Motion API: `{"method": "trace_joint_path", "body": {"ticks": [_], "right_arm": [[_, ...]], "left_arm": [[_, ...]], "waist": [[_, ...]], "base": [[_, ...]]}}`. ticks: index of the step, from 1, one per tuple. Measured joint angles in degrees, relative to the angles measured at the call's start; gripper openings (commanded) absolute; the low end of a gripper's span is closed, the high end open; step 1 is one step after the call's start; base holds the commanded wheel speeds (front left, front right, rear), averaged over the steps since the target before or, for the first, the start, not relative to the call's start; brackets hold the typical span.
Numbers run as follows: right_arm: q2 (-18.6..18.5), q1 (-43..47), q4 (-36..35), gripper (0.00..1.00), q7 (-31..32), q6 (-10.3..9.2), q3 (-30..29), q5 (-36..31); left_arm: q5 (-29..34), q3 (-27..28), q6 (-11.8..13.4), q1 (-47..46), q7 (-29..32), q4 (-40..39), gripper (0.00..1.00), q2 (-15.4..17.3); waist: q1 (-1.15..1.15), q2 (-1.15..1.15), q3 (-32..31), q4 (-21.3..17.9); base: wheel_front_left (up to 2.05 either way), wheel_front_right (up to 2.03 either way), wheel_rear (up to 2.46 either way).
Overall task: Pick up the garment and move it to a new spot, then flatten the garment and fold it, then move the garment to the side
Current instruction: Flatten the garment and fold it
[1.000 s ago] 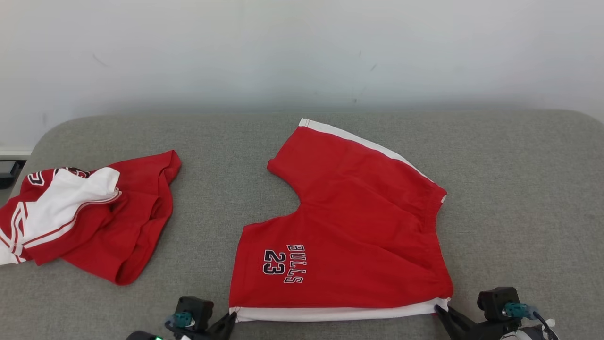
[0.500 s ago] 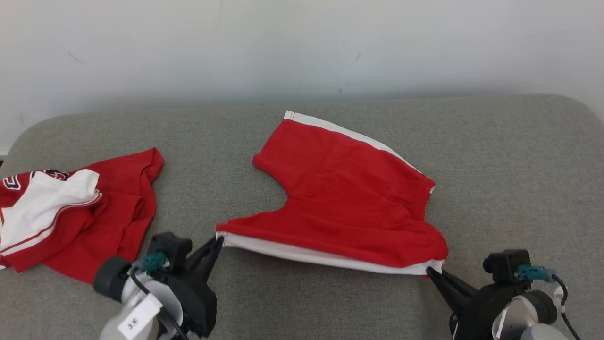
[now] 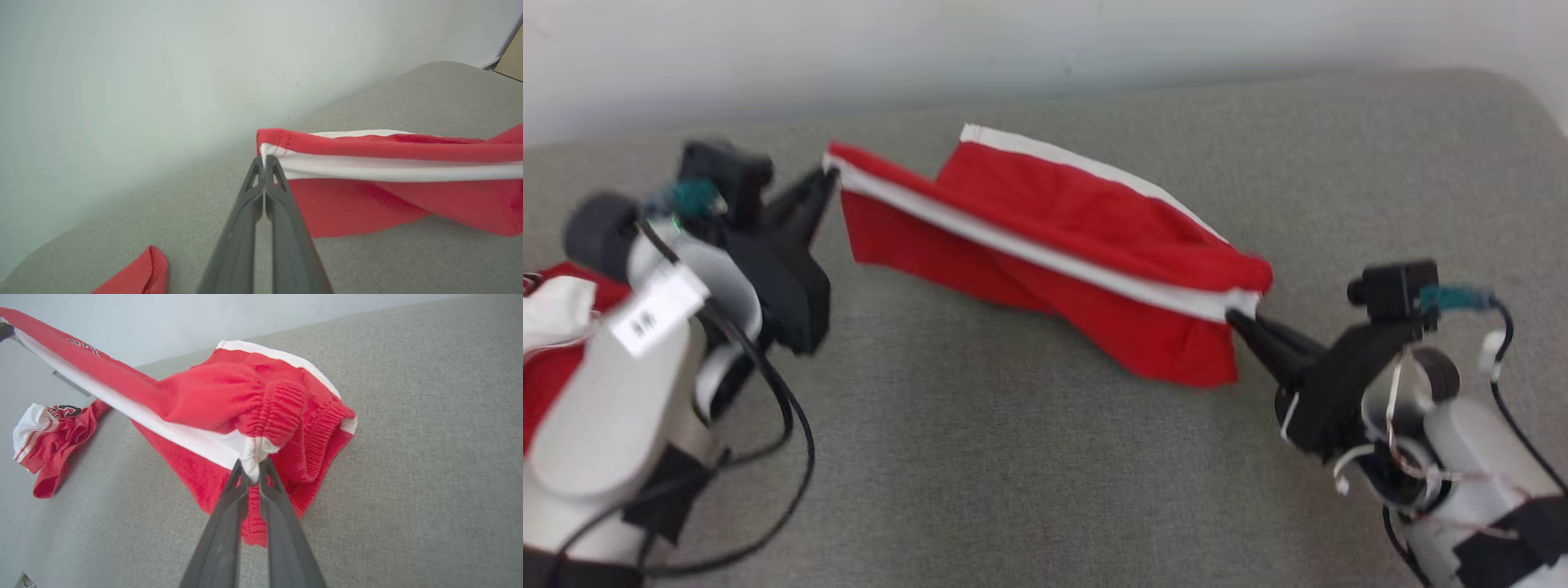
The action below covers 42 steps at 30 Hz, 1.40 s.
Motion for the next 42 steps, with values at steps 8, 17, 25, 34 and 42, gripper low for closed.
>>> {"method": "trace_joint_path", "body": {"ticks": [8,17,25,34,42], "right_arm": [[2.9,-11.0,4.5,0.00,4.5,-0.59,-1.5,4.0],[8.1,-19.9,10.3,0.00,7.0,-1.88,-2.3,7.4],[10.7,-24.6,13.1,0.00,6.3,-2.02,-2.7,8.3],[11.4,-27.9,16.8,0.00,4.3,-1.15,-2.3,8.5],[12.1,-29.0,20.2,1.00,0.8,-0.14,-2.4,9.0]], "left_arm": [[-1.5,-3.7,-0.4,-13.4,4.6,5.4,0.00,1.5],[-5.1,-10.3,-0.4,-24.1,6.7,13.1,0.00,4.0],[-6.7,-16.3,-0.4,-31.5,5.9,16.2,0.00,5.4],[-8.2,-23.7,-0.4,-36.0,4.1,22.2,0.00,5.5],[-9.3,-26.8,-0.4,-37.8,0.1,27.7,1.00,4.8]], "waist": [[0.00,0.00,6.1,-2.8],[0.00,0.01,12.4,-6.1],[0.00,0.01,17.1,-9.3],[0.00,0.00,20.8,-12.3],[-0.01,0.00,21.1,-12.4]], "base": [[0.00,0.00,0.00],[0.00,0.00,0.00],[0.00,0.00,0.00],[0.00,0.00,0.00],[0.00,0.00,0.00]]}}
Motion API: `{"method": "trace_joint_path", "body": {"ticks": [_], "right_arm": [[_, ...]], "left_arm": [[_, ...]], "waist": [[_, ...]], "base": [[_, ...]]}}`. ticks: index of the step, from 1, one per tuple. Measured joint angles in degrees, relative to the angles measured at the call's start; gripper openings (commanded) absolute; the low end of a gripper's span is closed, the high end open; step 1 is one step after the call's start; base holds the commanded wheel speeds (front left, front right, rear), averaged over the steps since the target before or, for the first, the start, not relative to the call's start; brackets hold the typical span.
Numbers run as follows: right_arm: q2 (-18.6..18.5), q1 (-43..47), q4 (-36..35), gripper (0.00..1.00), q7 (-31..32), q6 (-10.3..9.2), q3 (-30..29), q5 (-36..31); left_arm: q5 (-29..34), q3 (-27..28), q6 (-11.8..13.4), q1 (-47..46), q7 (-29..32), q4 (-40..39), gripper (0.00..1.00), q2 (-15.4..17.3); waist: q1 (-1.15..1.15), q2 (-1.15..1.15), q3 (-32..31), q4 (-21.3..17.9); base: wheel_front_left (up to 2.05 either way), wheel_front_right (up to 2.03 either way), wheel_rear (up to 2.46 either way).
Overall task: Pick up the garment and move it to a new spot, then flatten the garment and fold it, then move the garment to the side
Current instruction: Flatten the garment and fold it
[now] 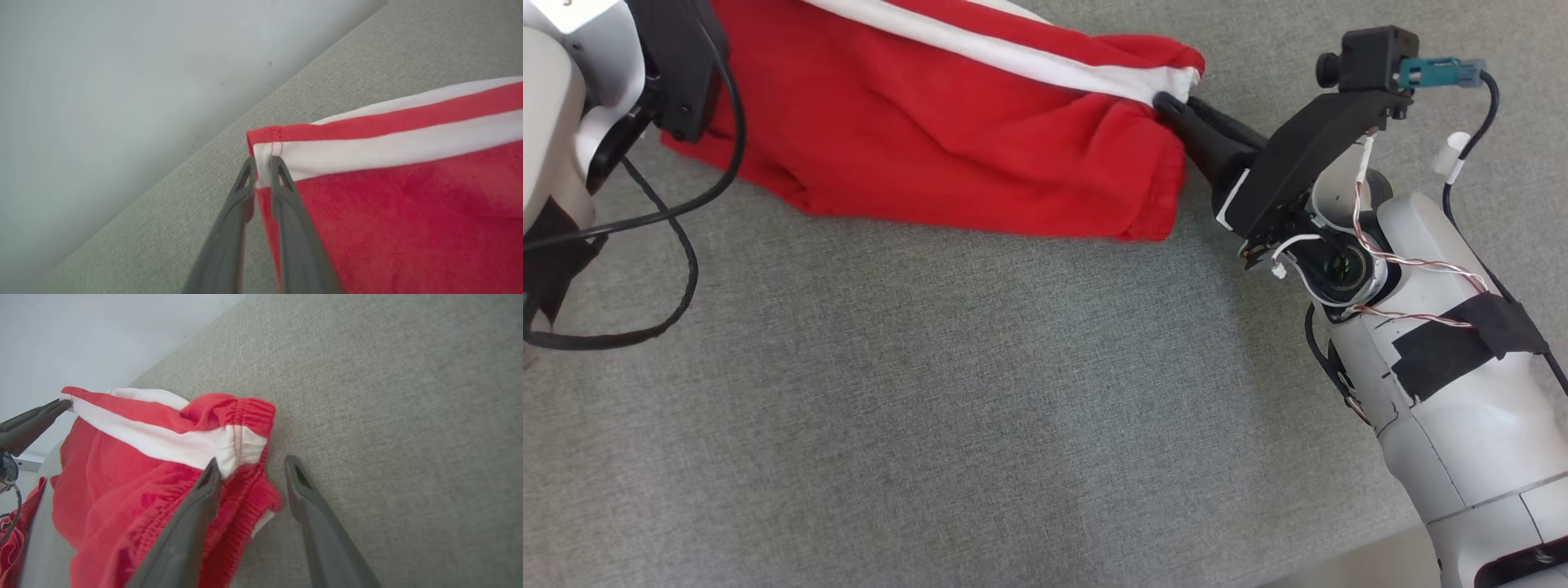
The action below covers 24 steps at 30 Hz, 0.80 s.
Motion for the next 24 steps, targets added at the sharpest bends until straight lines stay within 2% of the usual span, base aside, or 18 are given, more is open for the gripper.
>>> {"method": "trace_joint_path", "body": {"ticks": [7,10,13,24], "right_arm": [[-0.2,0.2,1.8,1.00,-3.2,0.92,0.0,-0.1],[-1.5,1.1,1.6,1.00,-5.0,1.14,0.0,-0.4],[-2.8,4.1,1.2,1.00,-6.8,1.23,0.5,-1.0],[-6.2,15.2,-5.4,1.00,-13.1,1.64,5.5,-7.2]], "left_arm": [[-3.0,-0.5,0.0,0.3,-5.2,3.7,1.00,-1.7],[-4.0,-0.3,0.0,0.8,-8.2,4.2,1.00,-2.5],[-7.4,0.9,0.0,4.2,-11.3,4.4,1.00,-3.7],[-11.2,0.5,0.0,14.7,-17.6,2.8,1.00,-4.3]], "waist": [[0.00,0.00,-1.9,0.8],[0.00,0.00,-3.4,1.3],[-0.01,-0.01,-5.2,1.8],[-0.01,-0.01,-10.7,4.9]], "base": [[0.00,0.00,0.00],[0.00,0.00,0.00],[0.00,0.00,0.00],[0.00,0.00,0.00]]}}
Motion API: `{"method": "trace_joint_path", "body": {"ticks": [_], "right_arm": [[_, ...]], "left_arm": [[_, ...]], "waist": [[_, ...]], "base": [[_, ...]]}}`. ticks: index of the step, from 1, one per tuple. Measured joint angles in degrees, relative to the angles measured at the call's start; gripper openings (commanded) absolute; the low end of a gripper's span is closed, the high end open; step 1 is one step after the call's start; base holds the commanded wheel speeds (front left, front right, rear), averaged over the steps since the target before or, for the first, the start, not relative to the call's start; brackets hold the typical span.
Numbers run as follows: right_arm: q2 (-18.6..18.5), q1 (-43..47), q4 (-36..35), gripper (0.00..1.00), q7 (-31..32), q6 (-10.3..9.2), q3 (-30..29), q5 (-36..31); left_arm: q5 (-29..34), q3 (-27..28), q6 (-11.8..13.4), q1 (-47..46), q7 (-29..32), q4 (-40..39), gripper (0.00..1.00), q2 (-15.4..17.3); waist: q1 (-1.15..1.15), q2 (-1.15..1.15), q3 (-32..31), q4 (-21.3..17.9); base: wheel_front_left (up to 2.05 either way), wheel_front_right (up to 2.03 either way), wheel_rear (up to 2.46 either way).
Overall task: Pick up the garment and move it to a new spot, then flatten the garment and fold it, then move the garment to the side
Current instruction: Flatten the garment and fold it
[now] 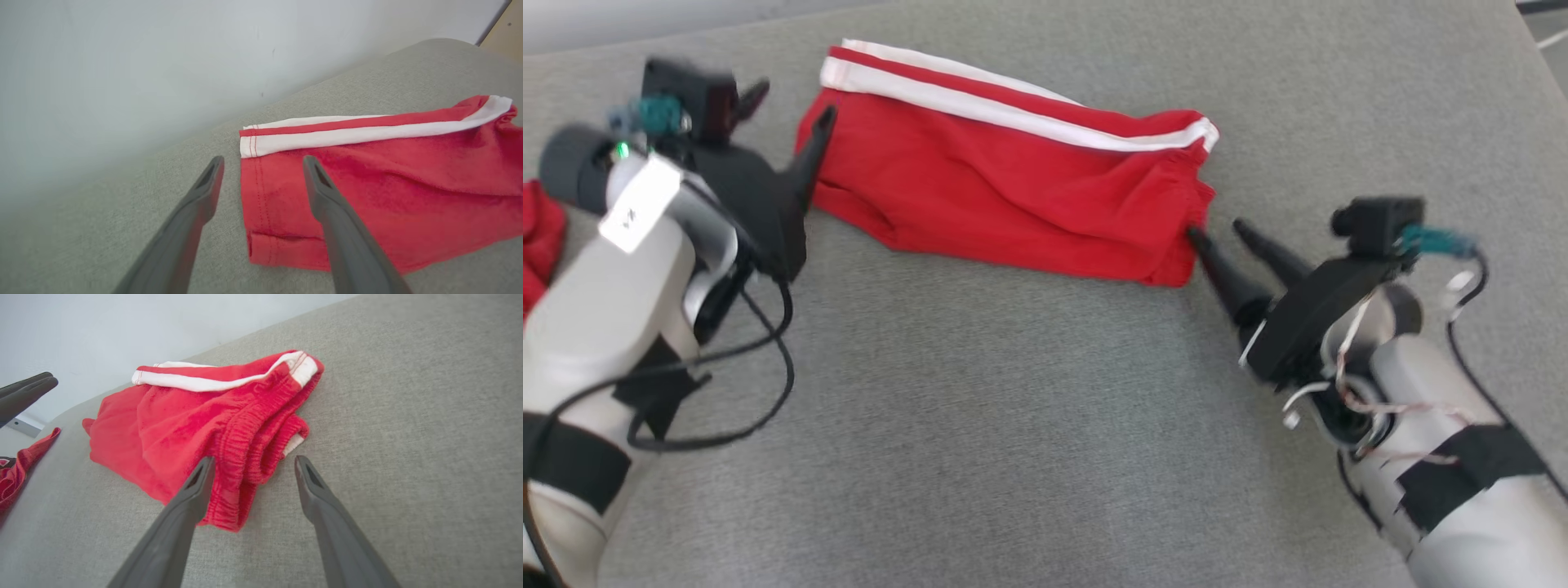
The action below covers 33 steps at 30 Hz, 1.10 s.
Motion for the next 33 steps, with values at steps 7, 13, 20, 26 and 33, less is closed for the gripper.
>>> {"method": "trace_joint_path", "body": {"ticks": [7,13,20,26,33], "right_arm": [[0.1,3.0,-1.5,1.00,-1.9,0.01,1.7,-1.0],[0.1,3.0,-1.9,1.00,-3.3,0.01,2.9,-3.3],[0.3,2.9,-1.2,1.00,-5.1,-0.08,4.1,-5.6],[0.9,2.8,-0.5,1.00,-6.1,-0.58,4.8,-6.7],[0.8,2.8,-0.2,1.00,-7.3,-1.03,5.6,-8.2]], "left_arm": [[-2.6,0.0,0.0,3.5,-1.2,0.7,1.00,0.1],[-3.5,0.0,0.0,4.9,-1.6,1.7,1.00,-0.4],[-4.6,-0.6,0.0,6.7,-1.6,3.3,1.00,-1.1],[-5.0,-1.3,0.0,7.0,-1.6,4.6,1.00,-2.0],[-5.0,-1.9,0.0,6.6,-2.6,5.1,1.00,-2.9]], "waist": [[0.00,0.00,-1.1,1.3],[0.00,0.00,-0.7,1.4],[0.00,0.00,-0.1,1.3],[0.01,0.00,0.8,1.0],[0.01,0.01,1.7,0.9]], "base": [[0.00,0.00,0.00],[0.00,0.00,0.00],[0.00,0.00,0.00],[0.00,0.00,0.00],[0.00,0.00,0.00]]}}
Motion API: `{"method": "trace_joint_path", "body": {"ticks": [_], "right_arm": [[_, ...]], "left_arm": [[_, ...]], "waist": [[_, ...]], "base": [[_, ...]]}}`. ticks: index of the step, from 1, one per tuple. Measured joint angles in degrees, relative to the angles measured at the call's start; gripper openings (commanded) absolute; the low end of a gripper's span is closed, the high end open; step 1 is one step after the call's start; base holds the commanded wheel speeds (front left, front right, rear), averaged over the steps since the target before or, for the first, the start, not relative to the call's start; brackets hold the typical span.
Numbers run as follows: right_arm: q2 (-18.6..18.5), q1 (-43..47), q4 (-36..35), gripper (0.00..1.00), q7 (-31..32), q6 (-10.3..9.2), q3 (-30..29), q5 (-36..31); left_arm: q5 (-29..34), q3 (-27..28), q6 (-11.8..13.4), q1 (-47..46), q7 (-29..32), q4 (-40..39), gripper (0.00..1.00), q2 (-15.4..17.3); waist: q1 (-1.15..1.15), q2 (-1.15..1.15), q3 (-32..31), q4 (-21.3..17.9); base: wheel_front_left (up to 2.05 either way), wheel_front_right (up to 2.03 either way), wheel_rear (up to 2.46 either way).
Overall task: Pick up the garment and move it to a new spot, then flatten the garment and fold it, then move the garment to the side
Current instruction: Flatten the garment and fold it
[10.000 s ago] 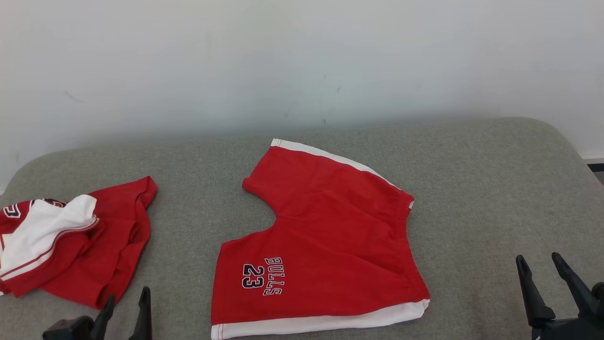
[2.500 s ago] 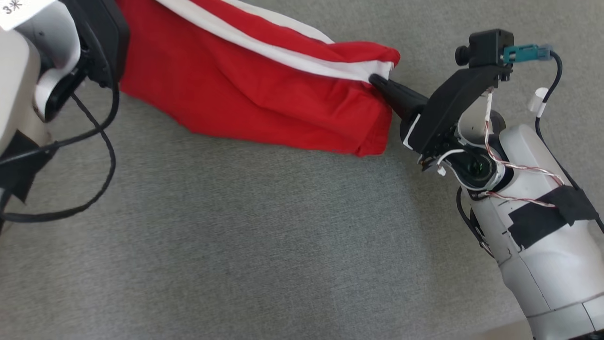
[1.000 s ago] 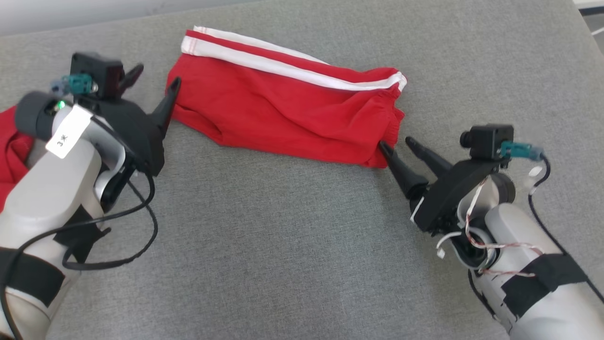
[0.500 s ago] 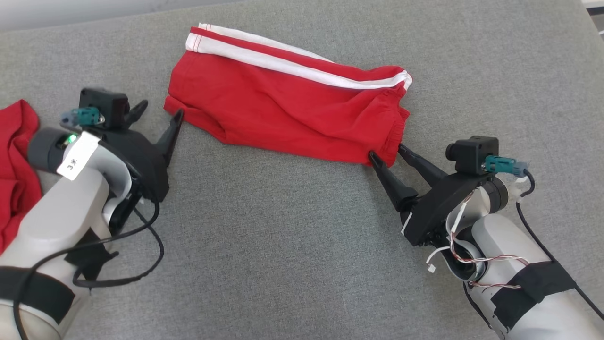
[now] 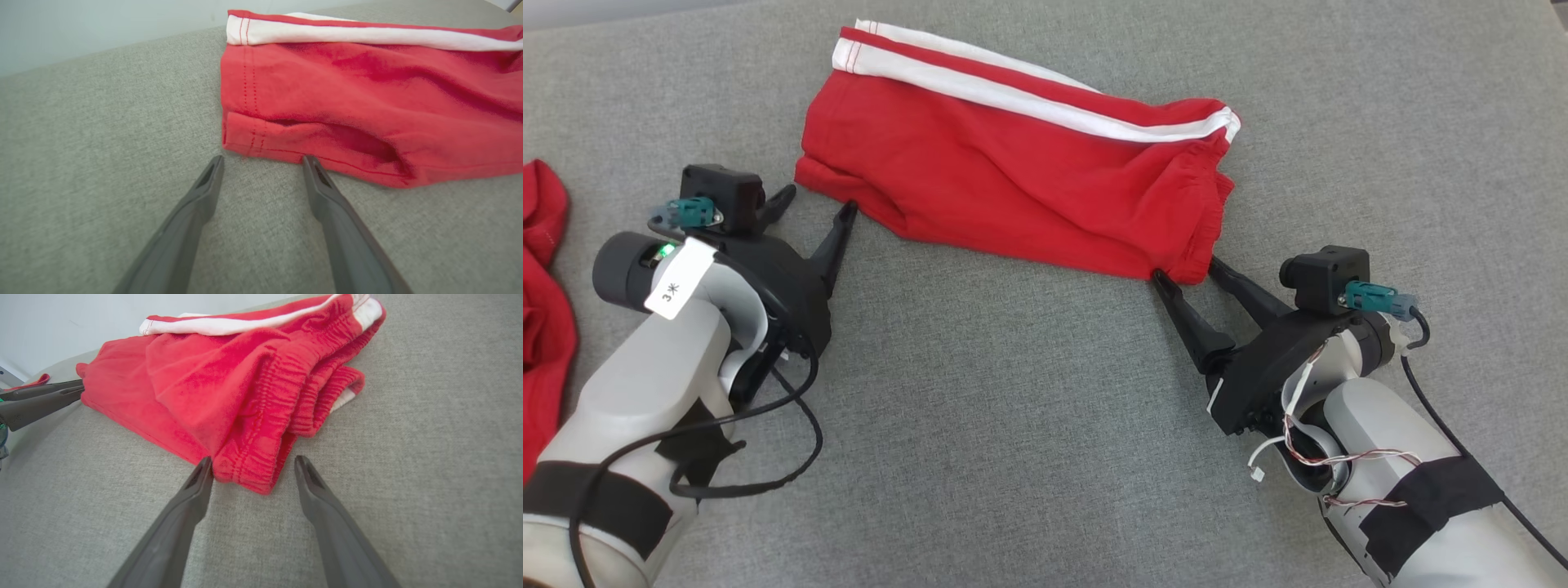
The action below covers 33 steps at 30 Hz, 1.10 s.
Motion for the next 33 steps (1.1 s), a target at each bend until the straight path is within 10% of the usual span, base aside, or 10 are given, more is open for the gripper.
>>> {"method": "trace_joint_path", "body": {"ticks": [12,14,15,16,33], "right_arm": [[-0.1,0.0,1.6,1.00,-2.0,-0.25,0.2,-0.8],[0.0,-0.1,1.8,0.30,-2.3,-0.47,0.3,-0.8],[0.0,-0.2,1.9,0.30,-2.3,-0.48,0.4,-1.1],[0.0,-0.3,2.0,0.00,-2.3,-0.48,0.6,-1.4],[-0.5,-0.1,5.8,0.00,-5.1,0.26,0.3,-0.3]], "left_arm": [[0.3,-0.6,0.0,-1.4,-1.9,2.2,1.00,-1.5],[0.9,-1.6,0.0,-1.9,-2.0,2.3,0.43,-1.8],[1.5,-2.0,0.0,-2.3,-2.4,2.3,0.43,-1.8],[2.1,-2.4,0.0,-2.6,-2.6,2.3,0.00,-1.8],[2.5,-4.2,0.0,0.3,-5.8,3.8,0.00,-1.8]], "waist": [[0.00,0.00,0.4,0.4],[0.00,0.00,0.5,0.4],[0.00,0.00,0.5,0.4],[0.00,0.00,0.6,0.4],[0.00,0.00,-1.9,1.8]], "base": [[0.00,0.00,0.00],[0.00,0.00,0.00],[0.00,0.00,0.00],[0.00,0.00,0.00],[0.00,0.00,0.00]]}}
